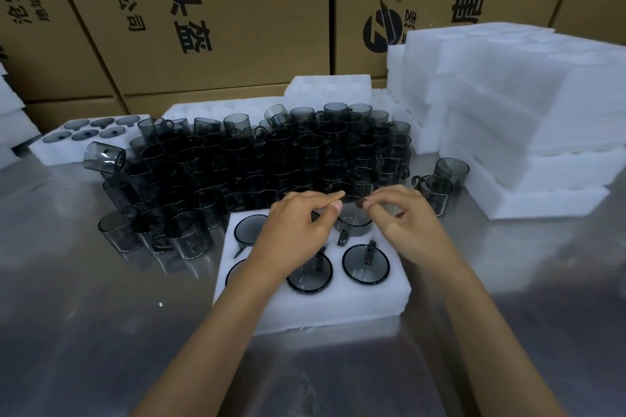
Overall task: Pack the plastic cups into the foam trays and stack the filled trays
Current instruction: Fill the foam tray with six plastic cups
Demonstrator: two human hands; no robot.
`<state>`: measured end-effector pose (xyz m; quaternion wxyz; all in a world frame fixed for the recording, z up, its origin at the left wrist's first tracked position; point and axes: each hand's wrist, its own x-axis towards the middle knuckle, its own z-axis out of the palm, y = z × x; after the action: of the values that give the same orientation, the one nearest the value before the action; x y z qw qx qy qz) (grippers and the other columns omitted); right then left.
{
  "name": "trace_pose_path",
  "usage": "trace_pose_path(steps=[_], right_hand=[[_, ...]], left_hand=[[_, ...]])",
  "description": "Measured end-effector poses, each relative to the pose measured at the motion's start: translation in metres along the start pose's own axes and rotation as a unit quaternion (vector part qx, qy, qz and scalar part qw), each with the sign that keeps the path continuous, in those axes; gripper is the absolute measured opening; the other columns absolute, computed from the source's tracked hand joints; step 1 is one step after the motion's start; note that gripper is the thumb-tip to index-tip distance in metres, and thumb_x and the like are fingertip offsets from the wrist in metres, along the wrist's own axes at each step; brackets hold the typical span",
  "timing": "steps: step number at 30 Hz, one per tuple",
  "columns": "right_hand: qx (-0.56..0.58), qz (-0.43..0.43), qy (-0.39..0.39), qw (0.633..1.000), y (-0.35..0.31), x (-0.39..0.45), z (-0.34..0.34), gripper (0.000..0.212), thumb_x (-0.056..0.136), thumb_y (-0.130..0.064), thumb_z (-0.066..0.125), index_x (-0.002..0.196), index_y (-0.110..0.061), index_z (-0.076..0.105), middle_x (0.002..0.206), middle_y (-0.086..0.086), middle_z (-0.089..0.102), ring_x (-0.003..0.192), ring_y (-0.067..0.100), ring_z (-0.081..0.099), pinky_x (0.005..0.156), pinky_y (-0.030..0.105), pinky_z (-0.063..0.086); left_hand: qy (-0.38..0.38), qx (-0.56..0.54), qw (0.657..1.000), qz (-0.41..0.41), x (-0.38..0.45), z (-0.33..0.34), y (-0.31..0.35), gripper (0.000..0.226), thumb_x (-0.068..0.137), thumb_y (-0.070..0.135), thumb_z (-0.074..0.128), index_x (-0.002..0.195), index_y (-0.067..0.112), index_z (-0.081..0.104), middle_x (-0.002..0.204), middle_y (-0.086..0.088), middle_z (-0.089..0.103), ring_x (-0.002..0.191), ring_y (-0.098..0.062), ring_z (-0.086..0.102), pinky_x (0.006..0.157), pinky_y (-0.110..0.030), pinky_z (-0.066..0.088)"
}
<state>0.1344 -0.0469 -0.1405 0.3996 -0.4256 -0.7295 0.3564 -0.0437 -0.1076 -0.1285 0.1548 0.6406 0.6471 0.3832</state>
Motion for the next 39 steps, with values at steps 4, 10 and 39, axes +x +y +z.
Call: trace_pose_path(steps=[4,10,39], right_hand=[[0.036,0.009,-0.004,0.999,0.004,-0.001,0.006,0.021,0.095,-0.016,0.064,0.106,-0.031,0.072,0.112,-0.013,0.064,0.110,0.004,0.055,0.090,0.013,0.043],[0.079,-0.005,-0.016,0.997,0.006,-0.001,0.009,0.025,0.093,-0.005,0.064,0.097,-0.027,0.074,0.100,-0.019,0.072,0.100,-0.005,0.062,0.087,0.006,0.043],[0.161,0.207,-0.055,0.963,-0.004,-0.007,-0.006,0.023,0.076,-0.045,0.067,0.094,-0.033,0.073,0.095,0.002,0.078,0.083,0.022,0.076,0.077,0.041,0.059]], left_hand=[[-0.007,0.098,0.995,-0.007,0.002,0.001,0.000,0.030,0.101,0.042,0.048,0.126,0.042,0.064,0.127,0.020,0.063,0.126,-0.010,0.045,0.113,-0.033,0.026],[-0.008,0.164,0.986,0.000,-0.001,0.004,0.001,0.039,0.100,0.044,0.049,0.139,0.046,0.050,0.135,0.018,0.059,0.127,-0.011,0.045,0.104,-0.028,0.020],[0.120,0.163,0.977,0.068,-0.021,-0.055,0.023,0.035,0.097,0.030,0.054,0.132,0.030,0.057,0.124,0.012,0.059,0.120,-0.011,0.046,0.107,-0.033,0.029]])
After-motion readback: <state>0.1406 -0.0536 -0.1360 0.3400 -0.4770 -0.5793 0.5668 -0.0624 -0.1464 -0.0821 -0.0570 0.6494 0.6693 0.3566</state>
